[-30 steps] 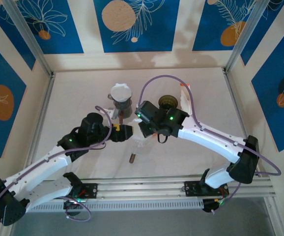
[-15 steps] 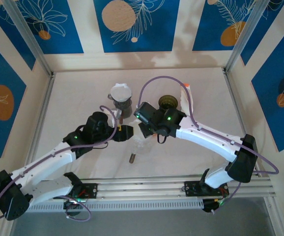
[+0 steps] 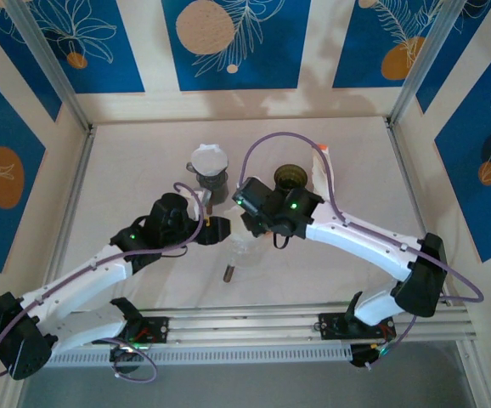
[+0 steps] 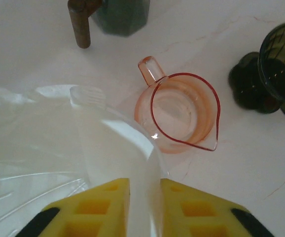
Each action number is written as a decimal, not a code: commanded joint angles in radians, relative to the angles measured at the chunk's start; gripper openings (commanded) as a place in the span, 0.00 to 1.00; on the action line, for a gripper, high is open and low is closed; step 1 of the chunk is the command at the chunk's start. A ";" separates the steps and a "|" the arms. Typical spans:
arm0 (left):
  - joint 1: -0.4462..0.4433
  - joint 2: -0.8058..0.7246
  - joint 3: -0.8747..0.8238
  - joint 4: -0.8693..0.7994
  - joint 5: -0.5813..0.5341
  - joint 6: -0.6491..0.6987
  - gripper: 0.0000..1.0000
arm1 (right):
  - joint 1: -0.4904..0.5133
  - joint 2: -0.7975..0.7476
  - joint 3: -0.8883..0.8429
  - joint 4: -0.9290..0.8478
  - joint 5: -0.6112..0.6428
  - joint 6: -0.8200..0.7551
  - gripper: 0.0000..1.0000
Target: Place the coffee filter in the dripper
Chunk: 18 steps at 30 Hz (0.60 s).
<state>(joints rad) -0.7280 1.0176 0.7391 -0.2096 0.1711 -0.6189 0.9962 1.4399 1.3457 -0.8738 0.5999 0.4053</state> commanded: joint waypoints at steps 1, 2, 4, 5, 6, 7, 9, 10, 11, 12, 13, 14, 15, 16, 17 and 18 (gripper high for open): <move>0.013 0.001 0.000 0.009 0.003 0.013 0.66 | -0.020 -0.072 0.008 0.012 0.003 0.006 0.39; 0.012 0.001 0.000 0.011 0.003 0.012 0.66 | -0.030 -0.079 0.012 0.008 -0.015 0.007 0.44; 0.013 0.000 -0.001 0.012 0.004 0.011 0.66 | -0.065 -0.083 0.021 -0.007 -0.083 0.010 0.50; 0.013 0.000 -0.001 0.012 0.004 0.011 0.66 | -0.080 -0.080 0.024 -0.015 -0.109 0.013 0.52; 0.013 0.000 -0.001 0.013 0.004 0.011 0.67 | -0.092 -0.078 0.023 -0.019 -0.132 0.012 0.53; 0.013 -0.001 -0.003 0.013 0.004 0.010 0.67 | -0.100 -0.075 0.019 -0.023 -0.152 0.010 0.54; 0.013 -0.002 -0.004 0.014 0.003 0.010 0.67 | -0.111 -0.062 0.014 -0.035 -0.171 0.013 0.56; 0.013 -0.002 -0.004 0.015 0.004 0.009 0.67 | -0.115 -0.058 0.005 -0.032 -0.177 0.017 0.57; 0.013 -0.001 -0.003 0.017 0.004 0.010 0.67 | -0.117 -0.055 -0.005 -0.024 -0.183 0.019 0.58; 0.013 -0.001 -0.004 0.016 0.005 0.009 0.67 | -0.121 -0.054 -0.017 -0.014 -0.189 0.024 0.58; 0.013 0.001 -0.004 0.017 0.005 0.008 0.67 | -0.127 -0.051 -0.025 -0.010 -0.194 0.031 0.58; 0.012 0.000 -0.004 0.017 0.007 0.008 0.67 | -0.132 -0.050 -0.030 -0.008 -0.198 0.038 0.58; 0.013 -0.001 -0.004 0.015 0.006 0.008 0.67 | -0.135 -0.049 -0.035 -0.007 -0.198 0.043 0.58; 0.013 -0.001 -0.004 0.012 0.004 0.008 0.67 | -0.135 -0.047 -0.042 -0.007 -0.194 0.047 0.58; 0.013 -0.002 -0.004 0.011 0.004 0.007 0.67 | -0.136 -0.047 -0.047 -0.008 -0.191 0.050 0.58; 0.012 -0.005 -0.004 0.008 0.002 0.009 0.67 | -0.137 -0.047 -0.050 -0.010 -0.188 0.053 0.58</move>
<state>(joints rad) -0.7273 1.0176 0.7391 -0.2092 0.1711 -0.6193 0.8650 1.3842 1.3109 -0.8825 0.4366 0.4320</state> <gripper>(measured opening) 0.671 0.581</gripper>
